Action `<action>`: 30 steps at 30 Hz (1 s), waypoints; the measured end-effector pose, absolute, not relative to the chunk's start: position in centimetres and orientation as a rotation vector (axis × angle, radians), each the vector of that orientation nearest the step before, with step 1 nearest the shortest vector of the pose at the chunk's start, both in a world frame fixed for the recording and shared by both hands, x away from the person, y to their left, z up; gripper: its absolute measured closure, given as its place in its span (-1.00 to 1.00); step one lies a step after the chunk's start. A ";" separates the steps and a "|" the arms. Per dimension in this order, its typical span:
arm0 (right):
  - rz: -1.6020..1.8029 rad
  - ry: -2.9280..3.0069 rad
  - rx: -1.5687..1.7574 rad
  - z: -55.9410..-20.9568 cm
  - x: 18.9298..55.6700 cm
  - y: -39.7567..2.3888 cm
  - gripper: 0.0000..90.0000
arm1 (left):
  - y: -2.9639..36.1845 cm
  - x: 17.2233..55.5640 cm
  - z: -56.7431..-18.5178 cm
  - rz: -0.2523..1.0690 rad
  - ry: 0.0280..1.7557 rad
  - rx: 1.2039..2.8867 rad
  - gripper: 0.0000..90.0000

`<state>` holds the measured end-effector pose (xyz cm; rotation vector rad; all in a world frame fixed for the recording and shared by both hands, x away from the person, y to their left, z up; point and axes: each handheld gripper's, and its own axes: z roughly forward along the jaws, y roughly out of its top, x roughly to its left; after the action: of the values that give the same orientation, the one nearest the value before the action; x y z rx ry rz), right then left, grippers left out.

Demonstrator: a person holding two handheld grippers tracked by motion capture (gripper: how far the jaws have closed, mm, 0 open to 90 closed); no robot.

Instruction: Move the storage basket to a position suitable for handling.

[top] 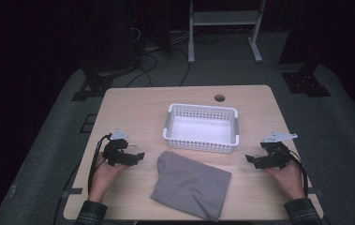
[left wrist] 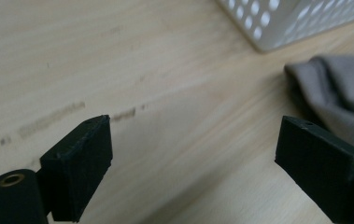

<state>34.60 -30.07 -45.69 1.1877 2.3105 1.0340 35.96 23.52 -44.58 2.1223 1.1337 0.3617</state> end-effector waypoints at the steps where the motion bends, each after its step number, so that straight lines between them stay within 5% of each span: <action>1: 1.055 2.311 1.185 -45.5 34.6 -30.1 -0.72 | 23.6 35.8 -44.9 0.357 1.140 2.133 -0.79; 13: 1.100 2.318 1.131 -44.1 34.6 -29.7 -0.72 | 24.4 34.4 -47.2 0.415 1.086 2.212 -1.00; 30: 1.169 2.326 1.067 -42.1 35.0 -28.8 -0.71 | 24.8 33.4 -48.3 0.455 1.027 2.160 -1.00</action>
<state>34.98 -28.77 -42.15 1.0673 2.3260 1.1686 33.42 24.80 -48.33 2.1603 1.0268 0.4547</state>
